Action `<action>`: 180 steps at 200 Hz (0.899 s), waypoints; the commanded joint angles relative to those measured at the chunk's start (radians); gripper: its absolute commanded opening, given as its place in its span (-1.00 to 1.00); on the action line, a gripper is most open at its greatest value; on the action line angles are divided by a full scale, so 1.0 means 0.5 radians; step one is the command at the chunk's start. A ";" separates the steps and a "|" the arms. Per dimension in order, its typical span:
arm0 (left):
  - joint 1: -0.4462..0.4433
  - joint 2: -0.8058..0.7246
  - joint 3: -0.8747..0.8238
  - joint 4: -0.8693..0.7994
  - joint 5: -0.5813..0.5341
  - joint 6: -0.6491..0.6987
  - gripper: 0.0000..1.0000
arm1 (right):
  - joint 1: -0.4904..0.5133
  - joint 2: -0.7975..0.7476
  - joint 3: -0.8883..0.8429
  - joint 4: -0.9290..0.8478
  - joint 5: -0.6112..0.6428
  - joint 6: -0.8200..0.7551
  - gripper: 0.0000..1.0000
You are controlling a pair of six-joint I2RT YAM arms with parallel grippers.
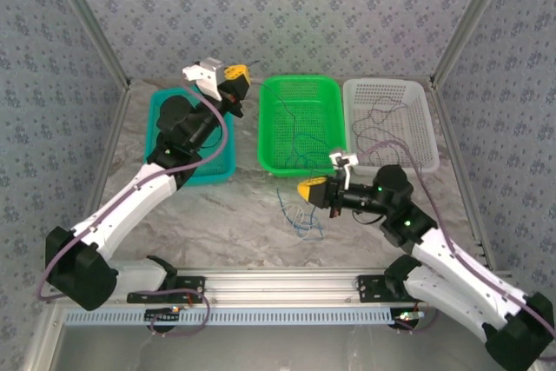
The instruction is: Untangle the cables
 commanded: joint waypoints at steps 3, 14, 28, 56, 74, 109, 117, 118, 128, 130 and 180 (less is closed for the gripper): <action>0.059 -0.001 0.020 0.040 0.043 -0.040 -0.86 | -0.067 -0.218 0.074 -0.238 0.162 -0.124 -1.00; 0.093 0.009 0.005 0.031 -0.008 -0.036 -0.86 | -0.096 -0.254 0.110 -0.312 0.155 -0.149 -1.00; 0.166 0.044 0.027 -0.002 -0.047 -0.062 -0.87 | -0.102 -0.259 0.177 -0.427 0.137 -0.180 -1.00; 0.328 0.145 0.103 -0.008 -0.070 -0.085 -0.88 | -0.105 -0.259 0.191 -0.511 0.125 -0.197 -1.00; 0.438 0.223 0.215 0.001 -0.063 -0.132 -0.88 | -0.104 -0.255 0.161 -0.567 0.112 -0.191 -1.00; 0.613 0.339 0.460 0.048 -0.008 -0.236 -0.88 | -0.116 -0.287 0.025 -0.657 0.081 -0.138 -1.00; 0.633 0.360 0.505 0.056 0.008 -0.240 -0.88 | -0.120 -0.307 -0.019 -0.618 0.065 -0.085 -1.00; 0.635 0.362 0.512 0.057 0.007 -0.240 -0.88 | -0.121 -0.309 -0.023 -0.614 0.062 -0.077 -1.00; 0.652 0.387 0.562 0.073 0.041 -0.240 -0.88 | -0.133 -0.337 -0.067 -0.555 0.038 -0.015 -1.00; 0.655 0.394 0.571 0.077 0.047 -0.237 -0.87 | -0.134 -0.346 -0.075 -0.543 0.032 -0.011 -1.00; 0.659 0.515 0.670 0.255 0.111 -0.241 -0.86 | -0.229 -0.426 0.014 -1.093 0.002 -0.080 -1.00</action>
